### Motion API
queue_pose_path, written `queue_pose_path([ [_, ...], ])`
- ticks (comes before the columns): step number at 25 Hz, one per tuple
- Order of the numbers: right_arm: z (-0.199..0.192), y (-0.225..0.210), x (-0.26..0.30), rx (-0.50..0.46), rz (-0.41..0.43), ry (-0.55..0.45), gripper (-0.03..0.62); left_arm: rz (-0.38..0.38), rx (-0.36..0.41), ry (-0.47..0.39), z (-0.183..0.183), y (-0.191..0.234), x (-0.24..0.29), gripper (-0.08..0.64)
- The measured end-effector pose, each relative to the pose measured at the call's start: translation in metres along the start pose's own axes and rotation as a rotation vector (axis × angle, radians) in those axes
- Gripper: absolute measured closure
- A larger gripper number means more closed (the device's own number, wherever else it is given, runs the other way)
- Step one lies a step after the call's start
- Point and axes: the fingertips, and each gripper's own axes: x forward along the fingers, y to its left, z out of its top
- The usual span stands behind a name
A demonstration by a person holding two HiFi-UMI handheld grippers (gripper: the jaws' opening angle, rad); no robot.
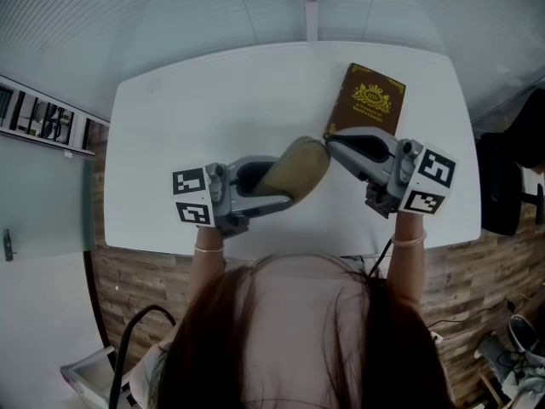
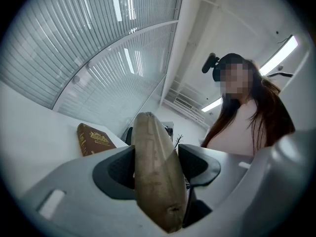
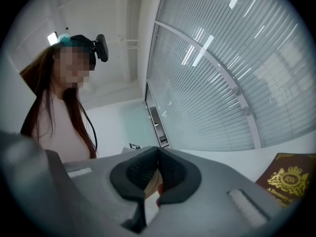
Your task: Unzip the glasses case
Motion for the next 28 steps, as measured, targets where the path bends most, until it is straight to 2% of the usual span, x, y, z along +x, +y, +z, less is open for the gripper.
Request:
queue_pose_path([
  [12, -0.005, -0.007, -0.005, 0.012, -0.004, 0.006, 0.589, -0.044, -0.055, -0.088, 0.005, 0.001, -0.004, 0.285],
  [28, -0.012, -0.011, -0.006, 0.063, 0.014, -0.021, 0.589, -0.051, -0.095, -0.187, 0.015, 0.001, -0.01, 0.284],
])
